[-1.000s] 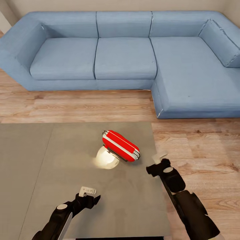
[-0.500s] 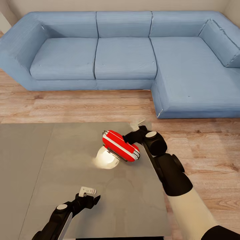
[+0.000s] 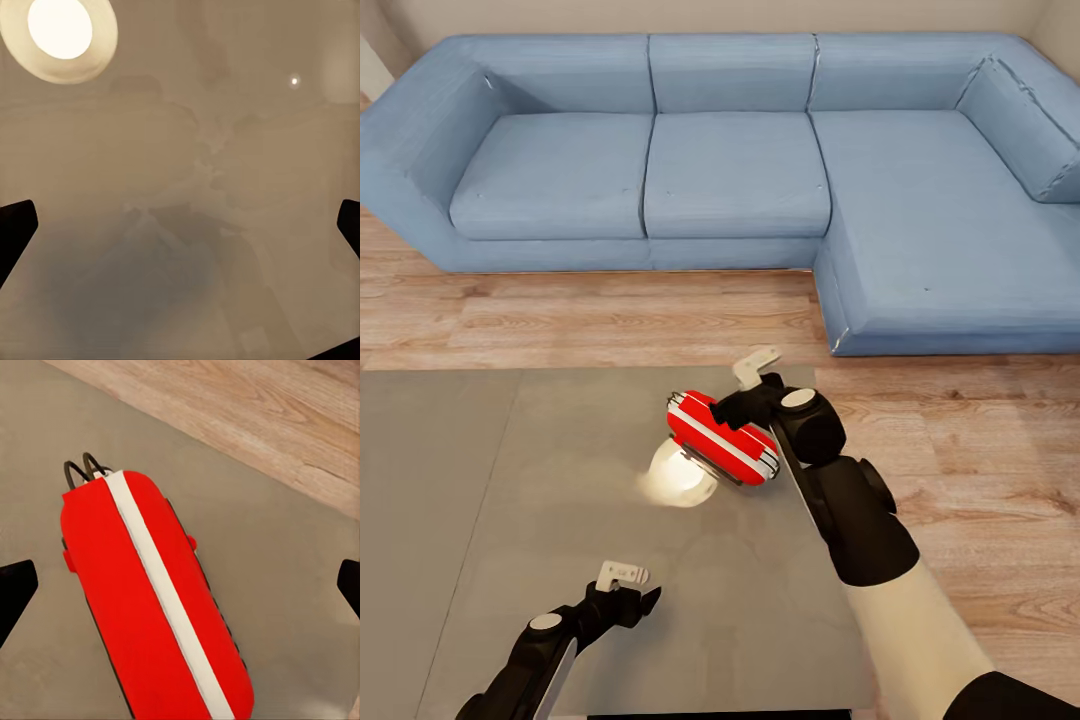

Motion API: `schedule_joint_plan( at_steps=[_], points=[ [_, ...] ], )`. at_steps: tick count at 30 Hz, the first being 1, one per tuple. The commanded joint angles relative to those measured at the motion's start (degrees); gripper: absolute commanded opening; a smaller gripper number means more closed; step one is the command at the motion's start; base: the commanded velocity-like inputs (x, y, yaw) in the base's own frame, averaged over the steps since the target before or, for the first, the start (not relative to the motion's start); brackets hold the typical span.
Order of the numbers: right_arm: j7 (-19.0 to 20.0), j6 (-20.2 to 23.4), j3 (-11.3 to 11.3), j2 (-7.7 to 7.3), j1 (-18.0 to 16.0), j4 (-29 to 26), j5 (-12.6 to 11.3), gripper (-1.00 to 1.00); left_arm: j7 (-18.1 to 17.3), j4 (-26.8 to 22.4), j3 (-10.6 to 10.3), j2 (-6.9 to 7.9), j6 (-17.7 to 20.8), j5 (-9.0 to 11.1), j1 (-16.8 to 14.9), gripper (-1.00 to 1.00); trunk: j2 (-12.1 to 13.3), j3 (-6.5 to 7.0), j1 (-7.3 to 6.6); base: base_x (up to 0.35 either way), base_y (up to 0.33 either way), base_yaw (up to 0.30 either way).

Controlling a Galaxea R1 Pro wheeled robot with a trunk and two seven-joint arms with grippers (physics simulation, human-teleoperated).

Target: Turn on the radio receiver that's on the table in the living room.

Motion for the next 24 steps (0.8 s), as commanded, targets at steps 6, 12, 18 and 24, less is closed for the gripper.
schedule_joint_plan(
  at_steps=[6, 12, 18, 24],
  points=[
    [0.91, 0.0, 0.0, 0.44, 0.0, 8.16, 0.04, 1.0, 0.0, 0.08, 0.0, 0.01, 0.0, 0.0, 0.0, 1.0, 0.0, 0.0, 0.0, 0.0, 0.0, 0.0],
    [1.03, 0.0, 0.0, 0.44, 0.0, 10.67, 0.21, 1.0, 0.0, 0.41, 0.0, 0.01, -0.05, 0.0, 0.0, 1.0, 0.0, 0.0, 0.0, 0.0, 0.0, 0.0],
    [1.07, 0.0, 0.36, 0.44, 0.0, 11.02, 0.38, 1.0, 0.0, 0.45, 0.05, 0.01, -0.15, 0.0, 0.0, 1.0, 0.0, 0.0, 0.0, 0.0, 0.0, 0.0],
    [1.08, 0.0, 1.52, 0.44, -2.49, 14.33, 0.46, 1.0, 0.0, 0.46, 0.04, 0.04, -0.17, -0.02, 0.0, 1.0, 0.0, 0.0, 0.0, 0.0, 0.0, 0.0]
  ],
)
